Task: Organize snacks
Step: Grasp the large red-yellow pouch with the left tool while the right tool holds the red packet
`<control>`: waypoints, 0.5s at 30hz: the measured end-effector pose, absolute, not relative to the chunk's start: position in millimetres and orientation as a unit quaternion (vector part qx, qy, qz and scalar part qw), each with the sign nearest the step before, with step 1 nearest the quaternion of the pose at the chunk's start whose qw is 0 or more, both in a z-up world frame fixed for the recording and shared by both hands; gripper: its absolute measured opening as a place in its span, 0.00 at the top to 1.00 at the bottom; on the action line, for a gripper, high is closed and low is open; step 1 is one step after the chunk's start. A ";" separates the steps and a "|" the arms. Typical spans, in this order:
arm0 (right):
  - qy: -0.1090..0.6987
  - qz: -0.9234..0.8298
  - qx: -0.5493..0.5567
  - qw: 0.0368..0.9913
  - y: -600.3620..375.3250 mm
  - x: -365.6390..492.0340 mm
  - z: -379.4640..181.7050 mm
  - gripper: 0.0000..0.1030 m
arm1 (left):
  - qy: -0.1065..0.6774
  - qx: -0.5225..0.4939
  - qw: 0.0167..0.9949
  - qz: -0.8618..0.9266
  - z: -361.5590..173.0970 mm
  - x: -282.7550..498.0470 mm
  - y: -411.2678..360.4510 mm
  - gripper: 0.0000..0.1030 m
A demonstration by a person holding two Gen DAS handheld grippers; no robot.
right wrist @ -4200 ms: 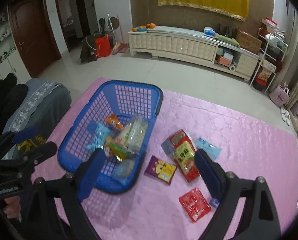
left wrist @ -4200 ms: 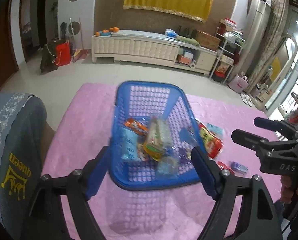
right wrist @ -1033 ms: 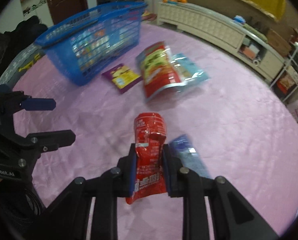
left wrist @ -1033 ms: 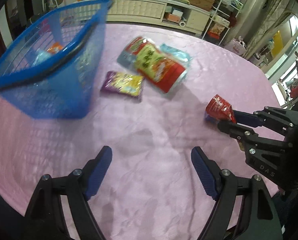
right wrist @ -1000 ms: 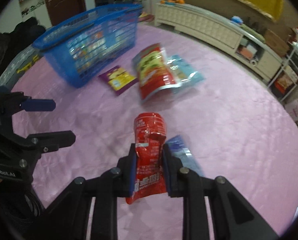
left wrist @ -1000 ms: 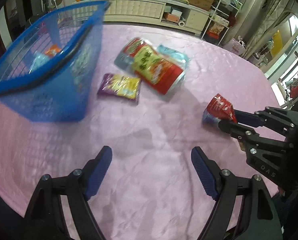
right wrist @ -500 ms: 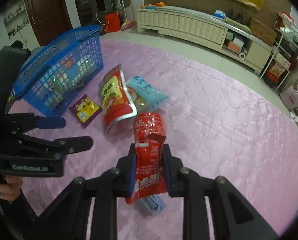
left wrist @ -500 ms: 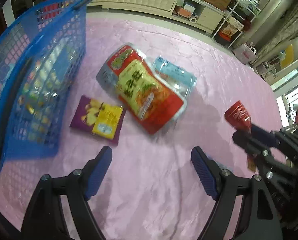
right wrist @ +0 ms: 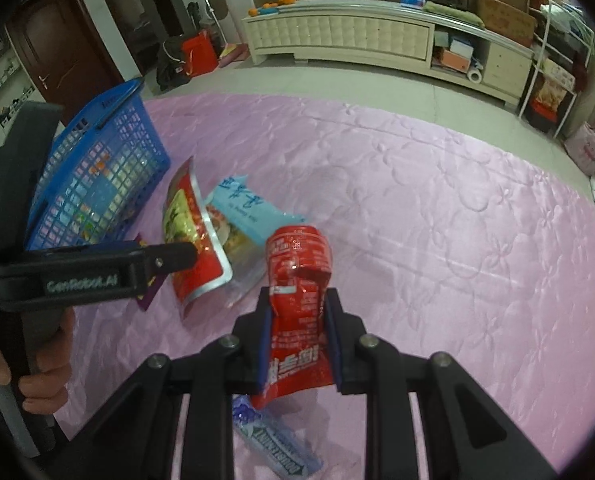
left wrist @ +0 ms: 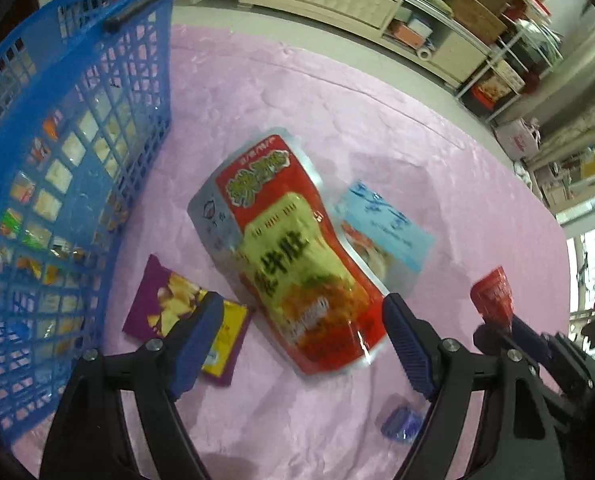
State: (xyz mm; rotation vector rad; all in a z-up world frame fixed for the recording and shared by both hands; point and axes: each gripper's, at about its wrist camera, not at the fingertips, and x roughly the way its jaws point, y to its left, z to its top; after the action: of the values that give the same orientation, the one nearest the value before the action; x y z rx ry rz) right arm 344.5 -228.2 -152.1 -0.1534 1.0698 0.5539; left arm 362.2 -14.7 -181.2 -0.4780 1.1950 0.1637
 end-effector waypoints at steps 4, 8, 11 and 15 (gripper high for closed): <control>0.504 0.267 -0.068 0.818 -224.0 348.5 -155.6 0.73 | 0.559 -0.241 0.790 0.075 -193.9 374.8 -5.9 0.23; 0.510 0.271 -0.066 0.814 -222.5 350.9 -162.5 0.73 | 0.554 -0.257 0.788 0.076 -195.7 380.2 -1.5 0.23; 0.512 0.270 -0.058 0.813 -222.7 353.9 -163.5 0.73 | 0.556 -0.268 0.783 0.070 -200.7 384.4 -3.6 0.19; 0.511 0.272 -0.051 0.814 -222.0 355.9 -161.4 0.73 | 0.552 -0.270 0.787 0.047 -202.9 383.0 -4.4 0.20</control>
State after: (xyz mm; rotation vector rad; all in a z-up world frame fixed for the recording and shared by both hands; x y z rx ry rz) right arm 355.9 -222.0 -161.4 -0.1084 1.0903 0.5815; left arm 383.0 -4.4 -202.9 -0.5827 1.1899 0.1020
